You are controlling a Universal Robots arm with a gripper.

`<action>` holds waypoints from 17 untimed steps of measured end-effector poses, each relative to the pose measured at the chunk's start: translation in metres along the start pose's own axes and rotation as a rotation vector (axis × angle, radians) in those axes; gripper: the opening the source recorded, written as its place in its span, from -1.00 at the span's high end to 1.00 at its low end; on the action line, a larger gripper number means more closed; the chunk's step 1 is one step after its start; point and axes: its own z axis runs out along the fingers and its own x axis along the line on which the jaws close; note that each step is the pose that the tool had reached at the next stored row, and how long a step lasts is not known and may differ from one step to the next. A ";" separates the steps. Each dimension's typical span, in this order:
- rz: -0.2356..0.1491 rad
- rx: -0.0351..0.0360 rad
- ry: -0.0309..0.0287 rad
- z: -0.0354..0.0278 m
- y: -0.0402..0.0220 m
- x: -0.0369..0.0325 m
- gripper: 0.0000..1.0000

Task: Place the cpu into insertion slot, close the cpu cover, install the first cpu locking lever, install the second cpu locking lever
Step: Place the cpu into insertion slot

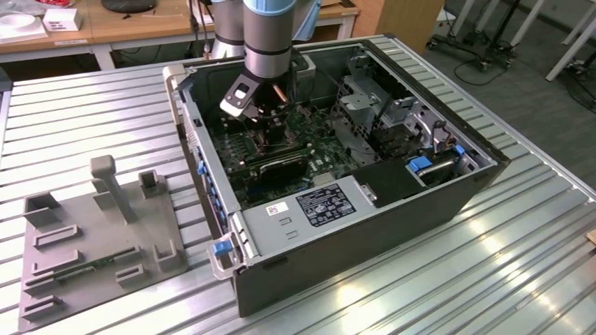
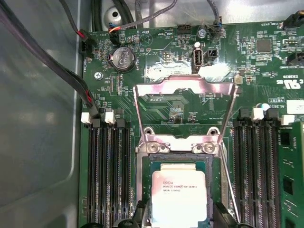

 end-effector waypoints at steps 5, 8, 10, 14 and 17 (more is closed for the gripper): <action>0.000 -0.0002 0.0002 -0.0009 0.0000 0.0001 -0.29; 0.000 0.0000 0.0000 -0.0010 0.0004 0.0000 -0.29; 0.000 0.0000 0.0000 -0.0010 0.0018 0.0001 -0.29; 0.000 -0.0001 0.0000 -0.0009 0.0034 0.0002 -0.29; 0.000 -0.0001 -0.0001 -0.0008 0.0038 0.0019 -0.29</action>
